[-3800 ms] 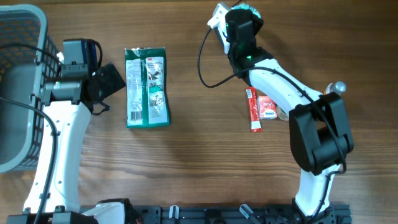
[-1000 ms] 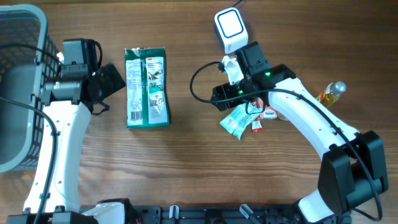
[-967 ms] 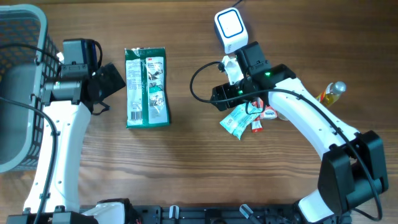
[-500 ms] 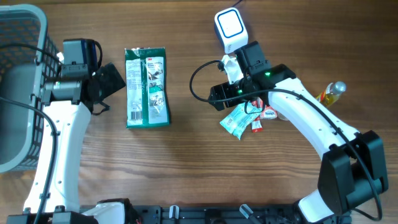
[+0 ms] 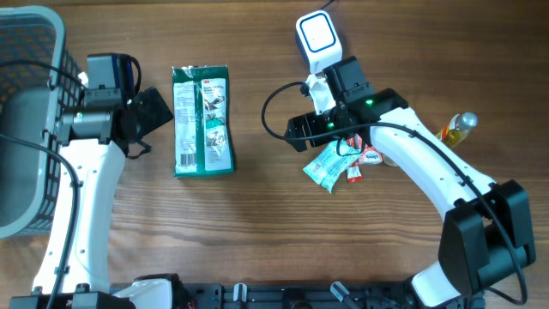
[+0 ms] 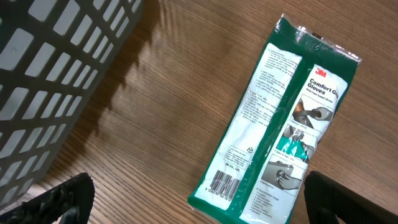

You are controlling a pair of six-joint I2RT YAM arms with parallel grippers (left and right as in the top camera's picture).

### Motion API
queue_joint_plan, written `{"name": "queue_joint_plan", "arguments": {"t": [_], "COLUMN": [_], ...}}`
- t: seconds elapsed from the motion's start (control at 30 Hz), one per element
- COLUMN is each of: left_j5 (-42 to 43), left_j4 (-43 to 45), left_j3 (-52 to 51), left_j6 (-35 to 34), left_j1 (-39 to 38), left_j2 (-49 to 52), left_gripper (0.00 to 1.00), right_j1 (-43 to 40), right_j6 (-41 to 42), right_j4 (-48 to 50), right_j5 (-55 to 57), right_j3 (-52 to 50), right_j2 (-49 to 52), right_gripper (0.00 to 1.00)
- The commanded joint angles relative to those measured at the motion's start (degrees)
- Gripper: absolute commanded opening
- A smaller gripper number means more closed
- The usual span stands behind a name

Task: Scan the item barcode

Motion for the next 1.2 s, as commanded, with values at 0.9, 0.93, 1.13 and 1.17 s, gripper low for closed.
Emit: {"name": "queue_joint_plan", "arguments": {"t": [0.9,0.93,1.13,1.17], "left_j5": [0.1,0.1,0.1,0.1], "left_j4": [0.1,0.1,0.1,0.1], "left_j3": [0.0,0.0,0.0,0.0], "left_j6": [0.5,0.5,0.5,0.5], "left_j1": [-0.3,-0.3,-0.3,-0.3], "left_j2": [0.1,0.1,0.1,0.1], "left_gripper": [1.00,1.00,1.00,1.00], "right_j1": [0.2,0.3,1.9,2.4], "right_j6": [10.3,10.4,11.9,12.9], "right_j4": [-1.0,-1.0,-1.0,-1.0], "right_j5": [-1.6,-1.6,-1.6,-1.5], "right_j3": [-0.2,-0.2,-0.2,-0.2], "right_j2": [0.2,0.2,0.2,0.2], "right_gripper": [0.92,0.89,0.67,0.54]}}
